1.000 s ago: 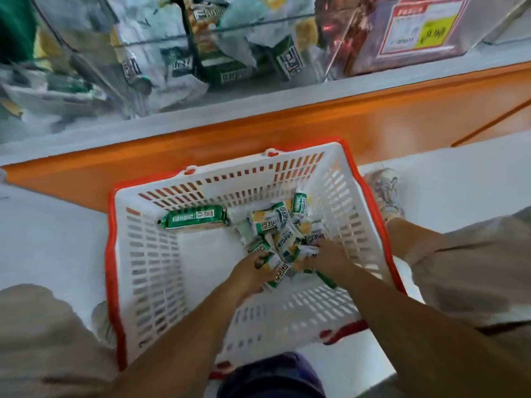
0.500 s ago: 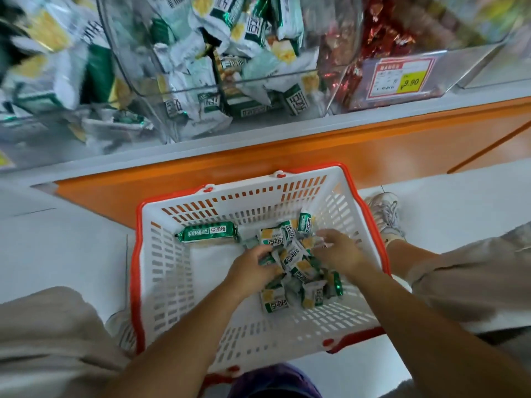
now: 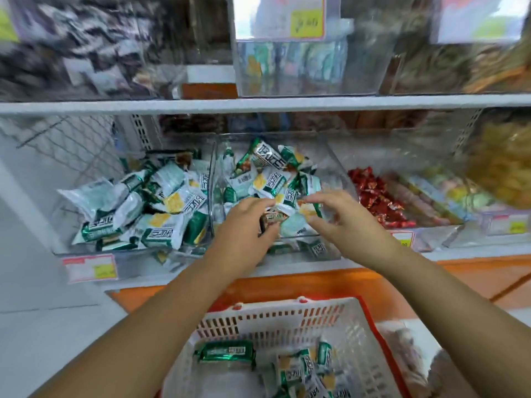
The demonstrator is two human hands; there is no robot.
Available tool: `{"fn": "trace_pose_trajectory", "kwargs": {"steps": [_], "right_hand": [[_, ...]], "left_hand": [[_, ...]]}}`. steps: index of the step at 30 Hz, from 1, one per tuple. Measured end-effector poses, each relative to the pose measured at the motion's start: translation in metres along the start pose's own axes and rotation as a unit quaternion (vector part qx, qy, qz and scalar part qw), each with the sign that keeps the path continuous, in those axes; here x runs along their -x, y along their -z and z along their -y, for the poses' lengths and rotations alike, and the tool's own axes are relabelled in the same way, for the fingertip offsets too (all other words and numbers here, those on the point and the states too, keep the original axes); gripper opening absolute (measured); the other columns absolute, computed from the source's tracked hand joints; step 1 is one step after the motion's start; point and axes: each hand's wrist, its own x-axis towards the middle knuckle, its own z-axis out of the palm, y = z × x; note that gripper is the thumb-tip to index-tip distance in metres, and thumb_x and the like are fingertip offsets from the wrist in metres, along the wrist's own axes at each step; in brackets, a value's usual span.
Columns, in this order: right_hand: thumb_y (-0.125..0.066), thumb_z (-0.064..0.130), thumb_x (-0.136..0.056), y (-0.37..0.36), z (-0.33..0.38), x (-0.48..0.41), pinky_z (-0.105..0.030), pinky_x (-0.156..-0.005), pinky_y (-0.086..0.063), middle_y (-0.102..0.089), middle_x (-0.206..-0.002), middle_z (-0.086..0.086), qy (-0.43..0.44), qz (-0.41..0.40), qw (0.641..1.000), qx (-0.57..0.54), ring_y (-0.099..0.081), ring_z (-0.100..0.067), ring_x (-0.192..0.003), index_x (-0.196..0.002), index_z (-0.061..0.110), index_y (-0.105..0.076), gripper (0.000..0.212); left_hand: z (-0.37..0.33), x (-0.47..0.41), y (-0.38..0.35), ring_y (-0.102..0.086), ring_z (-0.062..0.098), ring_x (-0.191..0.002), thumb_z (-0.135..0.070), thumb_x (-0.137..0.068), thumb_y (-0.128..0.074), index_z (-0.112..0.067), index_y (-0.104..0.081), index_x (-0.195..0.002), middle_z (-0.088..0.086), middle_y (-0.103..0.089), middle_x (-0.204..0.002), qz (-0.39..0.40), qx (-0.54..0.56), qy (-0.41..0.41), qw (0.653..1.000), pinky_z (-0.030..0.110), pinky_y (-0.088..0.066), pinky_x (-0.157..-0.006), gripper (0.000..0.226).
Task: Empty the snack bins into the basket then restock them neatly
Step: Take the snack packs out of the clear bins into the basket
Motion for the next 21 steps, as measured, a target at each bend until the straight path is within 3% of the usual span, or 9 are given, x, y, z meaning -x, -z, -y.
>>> {"fn": "trace_pose_trajectory", "kwargs": {"steps": [4,7,11,15,21], "right_hand": [[-0.058,0.042,-0.093,-0.014,-0.01,-0.041,-0.032,-0.099,-0.044,-0.04,-0.15,-0.004,-0.107,0.168,0.978,0.069,-0.05,-0.025,-0.126,-0.15,0.032,-0.026,0.067],[-0.058,0.052,-0.089,-0.017,-0.013,-0.058,-0.038,-0.107,-0.04,-0.037,-0.153,-0.006,-0.126,0.234,0.958,0.112,-0.045,-0.027,-0.131,-0.153,0.034,-0.015,0.079],[-0.059,0.06,-0.085,-0.011,-0.013,-0.067,-0.037,-0.106,-0.04,-0.041,-0.149,-0.002,-0.127,0.286,0.942,0.124,-0.046,-0.023,-0.129,-0.149,0.036,-0.024,0.078],[-0.062,0.059,-0.082,-0.009,-0.011,-0.07,-0.029,-0.094,-0.045,-0.051,-0.125,0.006,-0.098,0.281,0.949,0.101,-0.052,-0.014,-0.104,-0.136,0.037,-0.041,0.062],[-0.07,0.066,-0.07,0.001,-0.015,-0.075,-0.029,-0.09,-0.044,-0.05,-0.098,0.022,-0.121,0.322,0.938,0.041,-0.053,-0.009,-0.098,-0.125,0.052,-0.045,0.062]], "left_hand": [[0.009,-0.022,-0.009,-0.04,0.019,-0.134,-0.035,-0.097,-0.056,-0.024,-0.036,-0.149,-0.001,-0.038,-0.149,-0.016,0.002,0.028,0.999,0.035,-0.036,-0.11,0.056],[0.012,-0.053,-0.015,-0.033,0.021,-0.139,-0.034,-0.096,-0.06,-0.022,-0.032,-0.151,0.002,-0.035,-0.152,-0.028,0.005,0.037,0.999,0.036,-0.029,-0.113,0.063],[0.021,-0.099,-0.021,-0.037,0.029,-0.136,-0.043,-0.09,-0.066,-0.02,-0.034,-0.149,0.008,-0.041,-0.149,-0.015,-0.01,0.071,0.997,0.041,-0.033,-0.112,0.071],[0.036,-0.122,-0.033,-0.037,0.03,-0.133,-0.061,-0.08,-0.064,-0.022,-0.043,-0.142,0.008,-0.043,-0.147,-0.023,-0.064,0.098,0.993,0.043,-0.033,-0.108,0.076],[0.041,-0.12,-0.042,-0.043,0.032,-0.129,-0.056,-0.077,-0.072,-0.026,-0.045,-0.143,0.011,-0.042,-0.142,-0.025,-0.039,0.135,0.99,0.04,-0.04,-0.105,0.077]]}}
